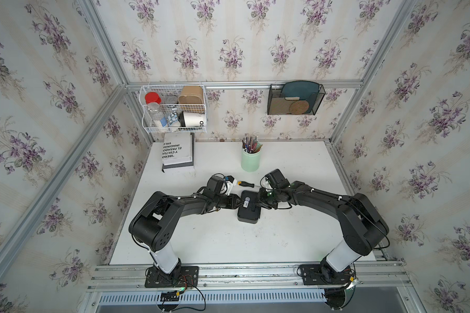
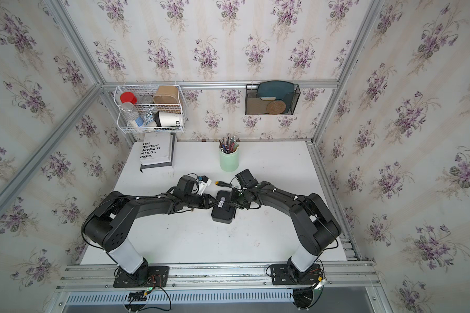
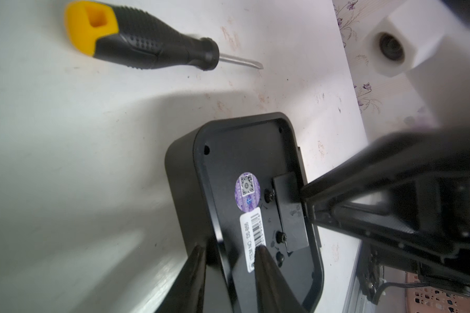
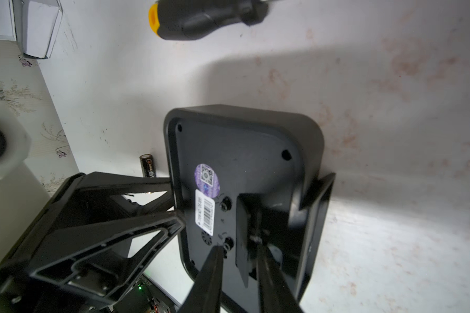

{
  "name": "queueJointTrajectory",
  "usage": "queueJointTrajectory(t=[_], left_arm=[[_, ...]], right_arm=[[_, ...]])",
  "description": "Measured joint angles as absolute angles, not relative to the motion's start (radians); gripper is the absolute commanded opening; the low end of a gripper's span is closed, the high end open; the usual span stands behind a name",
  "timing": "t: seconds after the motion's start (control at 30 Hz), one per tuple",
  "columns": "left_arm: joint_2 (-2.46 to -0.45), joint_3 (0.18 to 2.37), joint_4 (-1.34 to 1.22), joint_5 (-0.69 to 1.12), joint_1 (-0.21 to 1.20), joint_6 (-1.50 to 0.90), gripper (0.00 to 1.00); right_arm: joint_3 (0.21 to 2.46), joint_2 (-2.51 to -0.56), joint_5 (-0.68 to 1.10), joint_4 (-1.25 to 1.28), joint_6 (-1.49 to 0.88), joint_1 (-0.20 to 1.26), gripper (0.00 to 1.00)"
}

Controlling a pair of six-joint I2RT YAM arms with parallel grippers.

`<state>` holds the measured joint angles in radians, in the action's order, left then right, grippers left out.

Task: Remove the battery from the alarm
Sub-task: Adjust the cover on the alarm.

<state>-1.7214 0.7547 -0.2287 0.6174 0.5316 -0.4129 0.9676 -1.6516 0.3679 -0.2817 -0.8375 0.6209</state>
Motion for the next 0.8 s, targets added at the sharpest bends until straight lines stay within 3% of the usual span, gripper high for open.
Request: queueJointTrajectory(t=[0.3, 0.4, 0.8], left_arm=[[-1.714, 0.756, -0.211, 0.617, 0.532, -0.402, 0.35], [-1.711, 0.756, -0.208, 0.617, 0.532, -0.399, 0.35], [-1.702, 0.743, -0.216, 0.613, 0.532, -0.399, 0.35]], right_arm=[[0.987, -1.647, 0.326, -0.342, -0.834, 0.621, 0.30], [0.997, -1.647, 0.321, -0.348, -0.834, 0.623, 0.24], [1.074, -1.704, 0.215, -0.433, -0.821, 0.693, 0.24]])
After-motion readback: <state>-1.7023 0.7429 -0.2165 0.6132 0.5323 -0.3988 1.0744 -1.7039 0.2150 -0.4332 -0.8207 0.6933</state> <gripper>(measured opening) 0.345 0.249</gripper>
